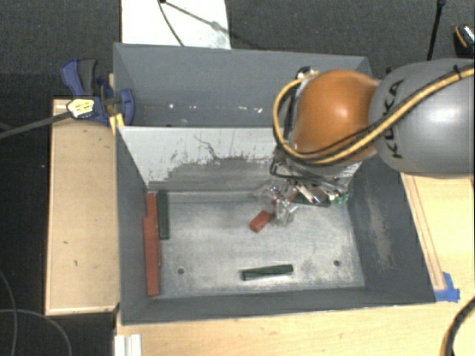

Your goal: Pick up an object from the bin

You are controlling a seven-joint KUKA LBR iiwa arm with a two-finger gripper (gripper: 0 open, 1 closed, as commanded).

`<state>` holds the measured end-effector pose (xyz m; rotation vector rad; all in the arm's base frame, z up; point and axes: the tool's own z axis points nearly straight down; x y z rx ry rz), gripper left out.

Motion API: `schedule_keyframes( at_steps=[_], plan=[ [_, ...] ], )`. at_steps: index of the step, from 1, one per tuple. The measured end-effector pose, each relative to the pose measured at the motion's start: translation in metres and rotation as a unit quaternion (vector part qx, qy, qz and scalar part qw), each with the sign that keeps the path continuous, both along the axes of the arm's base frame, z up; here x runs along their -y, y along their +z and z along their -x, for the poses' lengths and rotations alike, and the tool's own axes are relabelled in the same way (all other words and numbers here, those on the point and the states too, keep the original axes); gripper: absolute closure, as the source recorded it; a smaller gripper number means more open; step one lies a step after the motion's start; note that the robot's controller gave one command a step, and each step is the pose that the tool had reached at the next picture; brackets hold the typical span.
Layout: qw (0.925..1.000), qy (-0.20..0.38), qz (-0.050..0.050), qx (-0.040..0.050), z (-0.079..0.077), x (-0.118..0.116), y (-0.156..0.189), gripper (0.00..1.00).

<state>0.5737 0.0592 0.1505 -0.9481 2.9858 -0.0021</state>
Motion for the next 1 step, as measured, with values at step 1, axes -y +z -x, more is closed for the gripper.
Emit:
schedule_keyframes(
  at_steps=[1],
  plan=[
    [1.0000,-0.003,0.000,0.0000,-0.0018,-0.0002,0.0450,1.00]
  ],
)
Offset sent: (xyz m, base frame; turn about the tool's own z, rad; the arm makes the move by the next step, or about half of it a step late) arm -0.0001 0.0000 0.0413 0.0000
